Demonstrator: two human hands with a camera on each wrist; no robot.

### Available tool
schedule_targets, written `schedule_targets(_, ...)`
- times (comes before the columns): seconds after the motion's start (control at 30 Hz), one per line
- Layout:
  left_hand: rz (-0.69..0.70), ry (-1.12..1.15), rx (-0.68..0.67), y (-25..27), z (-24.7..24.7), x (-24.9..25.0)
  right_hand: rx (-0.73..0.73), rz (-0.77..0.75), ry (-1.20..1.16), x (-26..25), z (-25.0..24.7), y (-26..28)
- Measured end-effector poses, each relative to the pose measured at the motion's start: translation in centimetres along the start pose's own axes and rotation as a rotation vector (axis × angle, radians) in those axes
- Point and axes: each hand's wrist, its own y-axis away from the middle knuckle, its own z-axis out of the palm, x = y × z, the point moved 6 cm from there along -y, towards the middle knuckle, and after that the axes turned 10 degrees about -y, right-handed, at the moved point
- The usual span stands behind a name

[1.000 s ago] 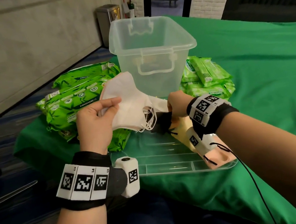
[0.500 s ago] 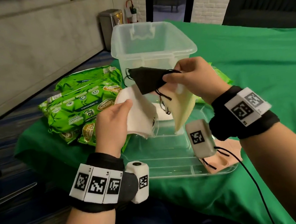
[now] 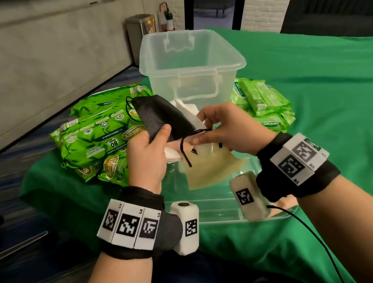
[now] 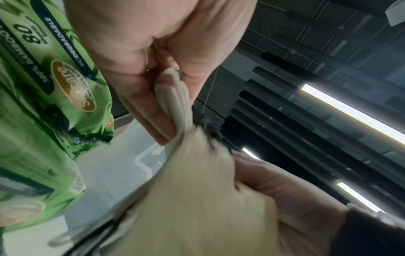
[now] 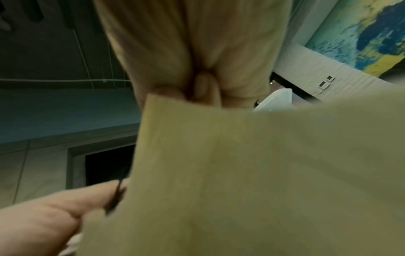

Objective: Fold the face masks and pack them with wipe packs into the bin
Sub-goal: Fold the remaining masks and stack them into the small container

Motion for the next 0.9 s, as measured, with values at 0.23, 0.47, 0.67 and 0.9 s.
schedule_targets(0.23, 0.047, -0.177, 0.051, 0.1, -1.1, 1.4, 0.227, 0.074, -0.205, 0.2, -3.9, 0.3)
schedule_targets(0.47, 0.148, -0.334, -0.101, 0.6, 0.5, 1.2, 0.412, 0.065, -0.115, -0.1, -6.8, 0.1)
schedule_targets(0.67, 0.208, -0.298, -0.174, 1.4, 1.1, 1.8, 0.339, -0.020, -0.396, -1.7, -5.3, 0.3)
schedule_targets(0.9, 0.280, -0.380, -0.170, 0.9, 0.8, 2.0, 0.440, 0.213, -0.153, 2.1, -5.7, -0.4)
